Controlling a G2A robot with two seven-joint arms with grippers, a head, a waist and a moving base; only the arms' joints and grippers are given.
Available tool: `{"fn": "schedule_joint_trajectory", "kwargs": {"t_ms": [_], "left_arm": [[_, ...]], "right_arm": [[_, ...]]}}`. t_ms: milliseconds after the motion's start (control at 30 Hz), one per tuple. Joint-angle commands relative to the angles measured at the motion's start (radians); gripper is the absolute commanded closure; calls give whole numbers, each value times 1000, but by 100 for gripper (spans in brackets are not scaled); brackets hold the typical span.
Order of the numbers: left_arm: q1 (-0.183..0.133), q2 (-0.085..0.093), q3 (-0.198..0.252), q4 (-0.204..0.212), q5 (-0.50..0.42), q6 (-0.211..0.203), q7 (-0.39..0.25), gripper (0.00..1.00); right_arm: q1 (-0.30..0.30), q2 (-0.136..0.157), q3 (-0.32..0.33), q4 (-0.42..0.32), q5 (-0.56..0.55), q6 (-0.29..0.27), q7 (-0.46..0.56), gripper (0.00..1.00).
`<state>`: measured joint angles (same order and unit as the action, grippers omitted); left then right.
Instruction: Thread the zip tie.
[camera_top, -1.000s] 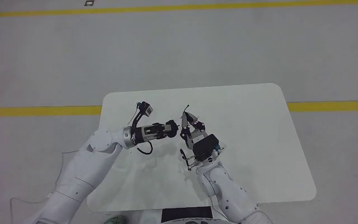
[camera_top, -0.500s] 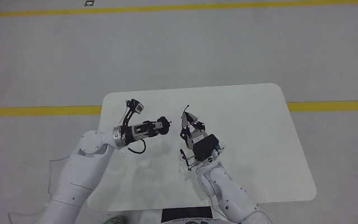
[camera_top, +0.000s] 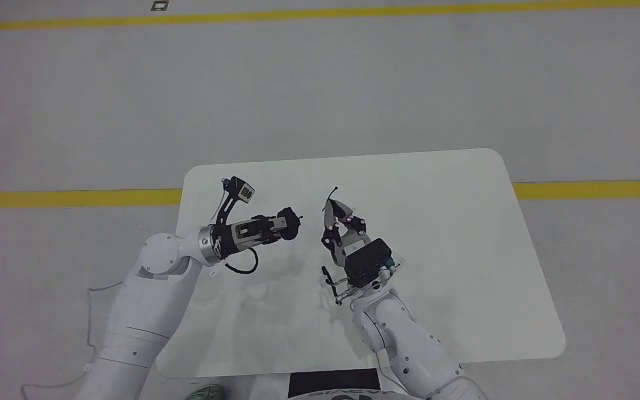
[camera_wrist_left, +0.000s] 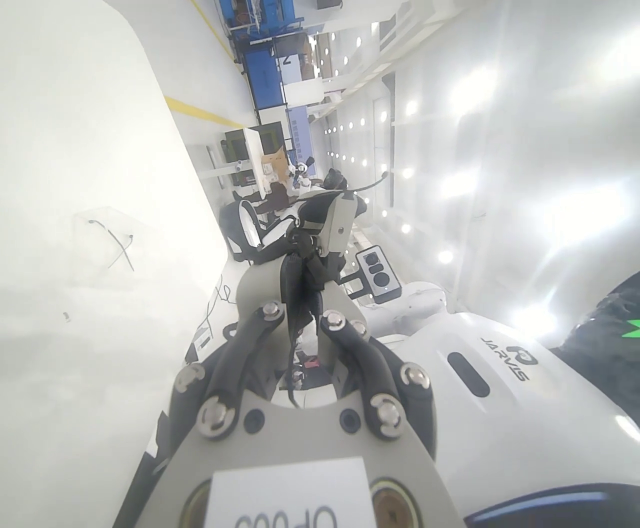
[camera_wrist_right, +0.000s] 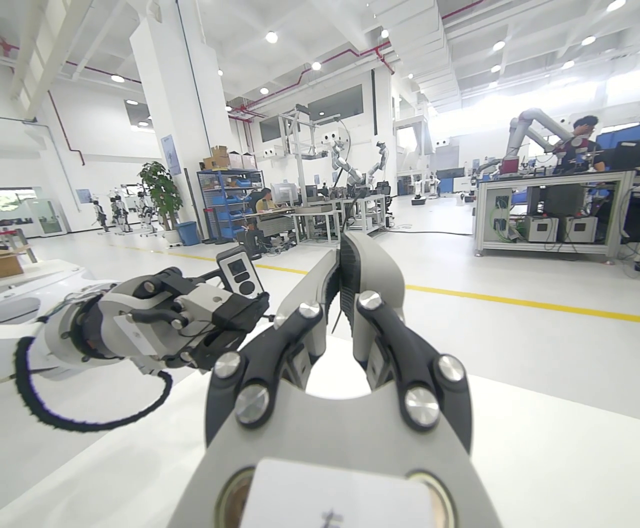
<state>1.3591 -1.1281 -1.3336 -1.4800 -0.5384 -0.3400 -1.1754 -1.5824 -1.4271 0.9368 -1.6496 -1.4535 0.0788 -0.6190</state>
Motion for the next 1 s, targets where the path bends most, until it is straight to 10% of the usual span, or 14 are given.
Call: {"fn": "schedule_joint_trajectory", "kwargs": {"t_ms": [0,967], "left_arm": [[0,0,0,0,0,0,0,100],[0,0,0,0,0,0,0,100]], "right_arm": [[-2,0,-5,-9,1,-13,3,100],[19,-13,-70,0,13,-20,-3,100]]}}
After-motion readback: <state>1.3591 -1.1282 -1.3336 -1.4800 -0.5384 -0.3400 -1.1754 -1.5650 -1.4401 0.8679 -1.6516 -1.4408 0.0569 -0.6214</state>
